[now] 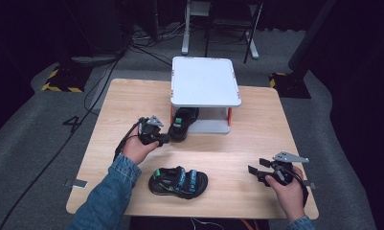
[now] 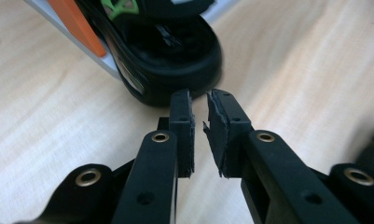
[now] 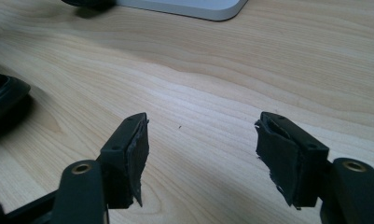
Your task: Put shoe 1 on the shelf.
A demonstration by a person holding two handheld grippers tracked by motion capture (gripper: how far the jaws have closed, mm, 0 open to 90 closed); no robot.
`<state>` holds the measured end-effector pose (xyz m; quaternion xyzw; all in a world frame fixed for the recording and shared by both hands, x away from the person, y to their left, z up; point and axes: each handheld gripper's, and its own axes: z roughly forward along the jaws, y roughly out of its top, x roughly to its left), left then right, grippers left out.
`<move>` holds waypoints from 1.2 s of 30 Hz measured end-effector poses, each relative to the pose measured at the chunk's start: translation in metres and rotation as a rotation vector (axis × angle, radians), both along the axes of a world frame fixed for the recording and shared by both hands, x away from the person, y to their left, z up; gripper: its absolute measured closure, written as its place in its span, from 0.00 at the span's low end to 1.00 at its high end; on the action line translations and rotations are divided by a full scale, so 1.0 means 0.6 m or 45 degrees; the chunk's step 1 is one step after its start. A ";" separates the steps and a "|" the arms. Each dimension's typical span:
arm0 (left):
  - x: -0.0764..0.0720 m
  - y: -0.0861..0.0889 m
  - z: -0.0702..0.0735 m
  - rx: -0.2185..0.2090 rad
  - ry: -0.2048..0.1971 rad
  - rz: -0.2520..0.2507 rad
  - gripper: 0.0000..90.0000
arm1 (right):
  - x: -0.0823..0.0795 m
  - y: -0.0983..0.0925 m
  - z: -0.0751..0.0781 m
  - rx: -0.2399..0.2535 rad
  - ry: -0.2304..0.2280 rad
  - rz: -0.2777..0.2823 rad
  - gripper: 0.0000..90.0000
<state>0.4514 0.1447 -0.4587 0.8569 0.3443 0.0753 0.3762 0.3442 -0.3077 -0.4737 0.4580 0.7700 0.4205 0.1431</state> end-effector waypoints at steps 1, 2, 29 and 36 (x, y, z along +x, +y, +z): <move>0.005 -0.005 -0.005 -0.001 -0.008 -0.008 0.88 | -0.001 -0.002 0.000 0.001 0.004 -0.005 0.39; 0.010 -0.012 -0.011 0.009 -0.026 -0.019 0.87 | -0.003 -0.004 -0.001 0.003 -0.003 -0.013 0.39; 0.107 -0.120 -0.051 -0.134 -0.255 -0.145 0.43 | -0.078 -0.076 -0.013 -0.003 0.028 -0.211 0.38; 0.085 -0.089 -0.021 -0.085 -0.229 -0.121 0.41 | -0.070 -0.075 -0.008 0.000 0.010 -0.196 0.38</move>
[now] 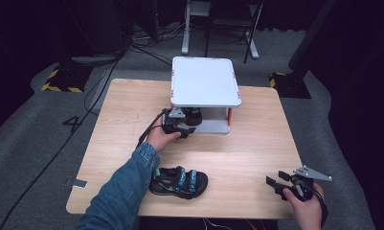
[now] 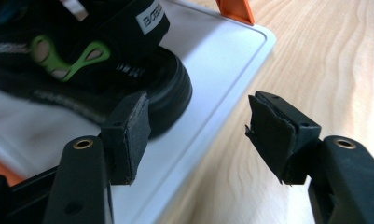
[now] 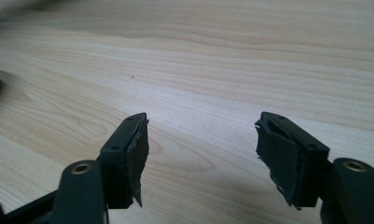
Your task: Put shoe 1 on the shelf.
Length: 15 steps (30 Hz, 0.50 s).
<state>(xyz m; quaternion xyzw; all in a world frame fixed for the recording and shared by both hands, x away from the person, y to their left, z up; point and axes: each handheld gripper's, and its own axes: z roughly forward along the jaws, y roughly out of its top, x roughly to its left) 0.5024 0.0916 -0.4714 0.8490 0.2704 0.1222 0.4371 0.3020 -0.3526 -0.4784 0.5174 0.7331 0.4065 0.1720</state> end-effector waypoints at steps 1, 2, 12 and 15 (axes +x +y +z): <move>-0.008 0.005 0.008 0.029 0.107 0.044 0.38 | 0.006 0.003 0.003 0.004 -0.005 0.012 0.38; -0.014 0.011 0.012 0.061 0.119 0.040 0.39 | 0.009 0.005 0.004 0.005 -0.005 0.021 0.38; -0.101 0.087 0.070 -0.009 0.071 0.179 0.39 | 0.055 0.040 0.019 0.013 -0.040 0.123 0.38; -0.129 0.109 0.088 -0.020 0.079 0.236 0.39 | 0.069 0.054 0.024 0.019 -0.050 0.150 0.38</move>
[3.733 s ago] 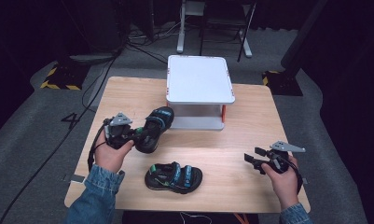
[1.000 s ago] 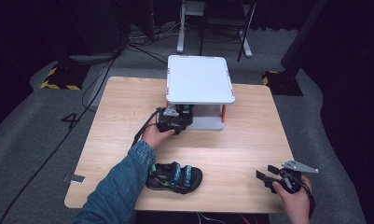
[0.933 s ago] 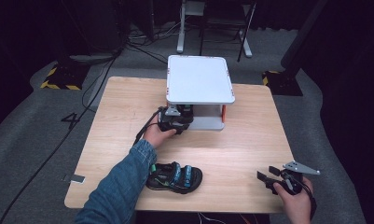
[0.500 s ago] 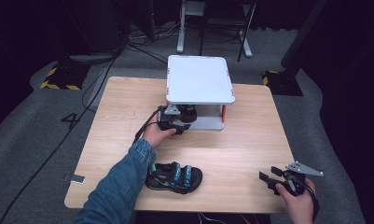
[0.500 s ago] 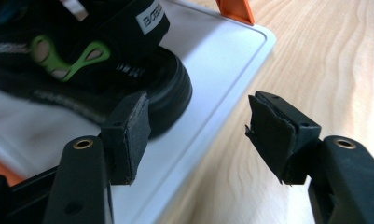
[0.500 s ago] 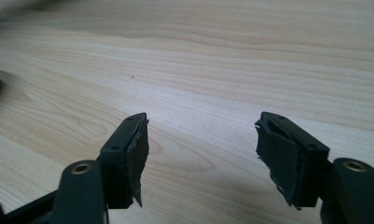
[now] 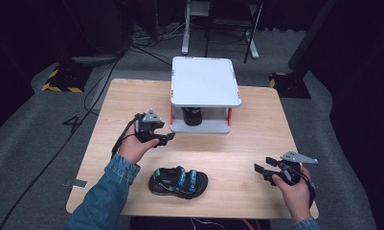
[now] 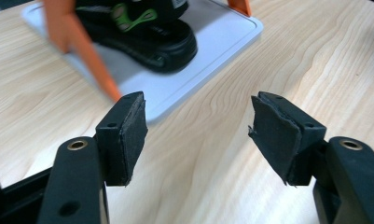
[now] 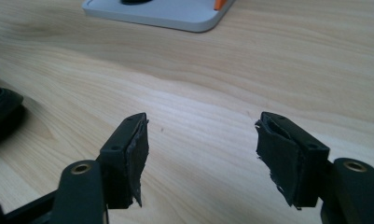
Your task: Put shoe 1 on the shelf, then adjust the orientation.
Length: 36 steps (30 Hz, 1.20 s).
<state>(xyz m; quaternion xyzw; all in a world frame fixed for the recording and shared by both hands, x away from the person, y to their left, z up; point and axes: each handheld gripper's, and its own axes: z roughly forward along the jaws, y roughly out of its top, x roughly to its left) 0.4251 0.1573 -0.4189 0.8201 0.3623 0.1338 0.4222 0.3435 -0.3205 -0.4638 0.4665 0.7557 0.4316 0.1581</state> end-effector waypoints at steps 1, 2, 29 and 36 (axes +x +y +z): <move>-0.009 0.007 0.005 -0.004 0.000 0.010 0.39 | 0.005 0.005 0.002 -0.004 -0.006 0.018 0.38; -0.009 0.007 0.005 -0.004 0.000 0.010 0.39 | 0.005 0.005 0.002 -0.004 -0.006 0.018 0.38; -0.121 0.171 0.015 0.069 0.036 0.269 0.24 | 0.044 0.122 0.040 0.034 -0.041 0.295 0.38; -0.130 0.184 0.012 0.063 0.032 0.302 0.25 | 0.039 0.182 0.047 0.017 -0.042 0.434 0.37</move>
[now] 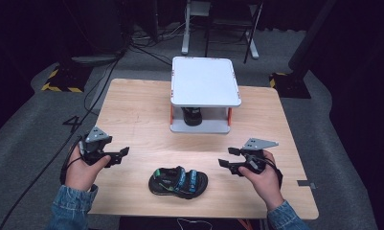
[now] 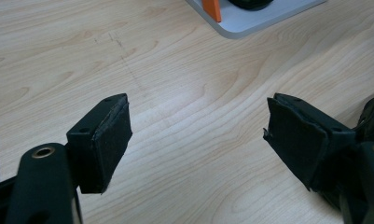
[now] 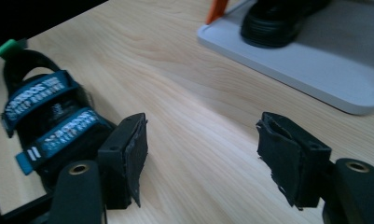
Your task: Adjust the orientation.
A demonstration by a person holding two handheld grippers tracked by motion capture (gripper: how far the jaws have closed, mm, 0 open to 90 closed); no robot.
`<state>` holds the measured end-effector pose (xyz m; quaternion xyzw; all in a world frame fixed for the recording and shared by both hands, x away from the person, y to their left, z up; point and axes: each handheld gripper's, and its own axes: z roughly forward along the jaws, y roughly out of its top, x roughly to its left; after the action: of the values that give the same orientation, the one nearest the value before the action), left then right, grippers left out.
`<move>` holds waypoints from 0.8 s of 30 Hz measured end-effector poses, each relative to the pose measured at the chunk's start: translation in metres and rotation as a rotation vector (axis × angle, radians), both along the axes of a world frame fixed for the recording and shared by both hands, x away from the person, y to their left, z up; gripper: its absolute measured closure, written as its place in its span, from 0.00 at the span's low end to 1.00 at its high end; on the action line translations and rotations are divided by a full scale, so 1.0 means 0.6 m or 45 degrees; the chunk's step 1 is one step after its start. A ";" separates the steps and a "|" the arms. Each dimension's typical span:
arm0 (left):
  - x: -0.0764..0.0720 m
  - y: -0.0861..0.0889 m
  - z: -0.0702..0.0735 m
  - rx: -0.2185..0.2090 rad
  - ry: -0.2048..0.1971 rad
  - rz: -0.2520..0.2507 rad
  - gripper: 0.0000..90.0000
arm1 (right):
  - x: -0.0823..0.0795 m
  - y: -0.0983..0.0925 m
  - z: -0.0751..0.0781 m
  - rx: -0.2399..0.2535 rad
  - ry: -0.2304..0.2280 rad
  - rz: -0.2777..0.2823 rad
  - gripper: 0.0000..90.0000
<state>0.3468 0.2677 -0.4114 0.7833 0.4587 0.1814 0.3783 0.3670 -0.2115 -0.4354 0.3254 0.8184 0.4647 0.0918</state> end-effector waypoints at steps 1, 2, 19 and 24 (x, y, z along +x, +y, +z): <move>-0.002 0.002 -0.001 -0.007 0.002 0.009 0.25 | 0.000 0.000 0.000 0.000 0.000 0.000 0.37; -0.004 0.004 -0.002 -0.006 0.003 0.012 0.25 | -0.002 0.017 0.001 -0.004 0.001 0.036 0.37; -0.019 0.018 -0.005 -0.003 0.008 0.043 0.25 | -0.053 0.162 0.001 -0.031 0.018 0.373 0.35; -0.017 0.018 -0.008 -0.001 0.010 0.043 0.25 | -0.062 0.190 -0.010 -0.046 0.016 0.417 0.33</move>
<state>0.3364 0.2783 -0.4160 0.7759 0.4736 0.1846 0.3738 0.3299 -0.0978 -0.4416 0.1890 0.8693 0.4564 0.0156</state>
